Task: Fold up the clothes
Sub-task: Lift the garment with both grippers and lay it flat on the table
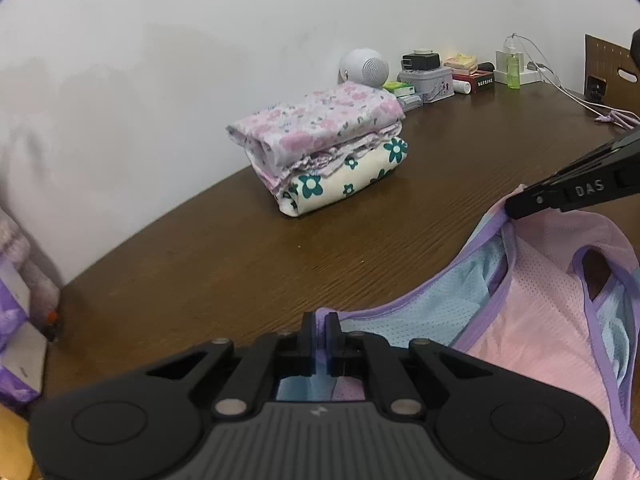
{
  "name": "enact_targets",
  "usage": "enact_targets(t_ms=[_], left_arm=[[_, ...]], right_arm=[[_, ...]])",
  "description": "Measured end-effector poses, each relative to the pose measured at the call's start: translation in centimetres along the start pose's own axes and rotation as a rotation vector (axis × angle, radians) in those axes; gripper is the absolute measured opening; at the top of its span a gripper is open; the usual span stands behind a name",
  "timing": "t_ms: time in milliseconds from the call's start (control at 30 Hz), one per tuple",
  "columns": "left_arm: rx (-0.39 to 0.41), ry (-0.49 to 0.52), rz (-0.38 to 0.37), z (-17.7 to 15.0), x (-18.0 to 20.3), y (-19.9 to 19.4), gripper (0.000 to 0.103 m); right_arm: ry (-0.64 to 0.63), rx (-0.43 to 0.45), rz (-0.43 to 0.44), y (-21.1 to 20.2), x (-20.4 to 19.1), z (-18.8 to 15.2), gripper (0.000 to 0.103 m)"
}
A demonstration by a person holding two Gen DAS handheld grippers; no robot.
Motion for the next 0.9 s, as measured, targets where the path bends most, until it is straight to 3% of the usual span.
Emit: enact_targets(t_ms=[300,367,400,467,567,700,800,900], left_arm=[[-0.036,-0.058,-0.034,-0.3,-0.7,2.7,0.008],[-0.042,-0.072,-0.033,-0.3,-0.8,2.7,0.024],[-0.032,-0.092,-0.015,-0.3,-1.1,2.4,0.032],[-0.008,-0.146,0.016,-0.4,-1.9,1.6,0.071],[0.012,-0.237,0.045,-1.0,-3.5,0.0,0.078],[0.014,-0.315,0.034,-3.1,-5.0,-3.0,0.088],[0.047,-0.296,0.042,-5.0,-5.3,-5.6,0.091],[0.045,-0.267,0.096,-7.0,-5.6,-8.1,0.092]], right_arm=[[0.056,-0.002,0.007,2.7,1.9,0.2,0.007],[0.054,0.002,0.004,2.8,1.9,0.4,0.017],[0.058,0.014,-0.002,2.5,2.0,0.4,0.035],[0.061,0.044,-0.01,1.8,1.8,0.4,0.055],[0.035,0.082,-0.01,0.4,0.6,0.2,0.057],[-0.053,0.112,0.007,-1.6,-1.9,-0.8,0.074],[-0.133,0.085,0.019,-2.7,-4.1,-2.6,0.077],[-0.187,0.061,0.041,-3.8,-5.9,-4.8,0.077]])
Point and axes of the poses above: each gripper's, at about its wrist camera, not at the fingertips, and y roughly the way its jaws point, x to its right, z to its top, the point moved 3 cm from there along y, roughly the way its jaws point, and after that the axes turned 15 degrees about z, right-handed, at the moved point
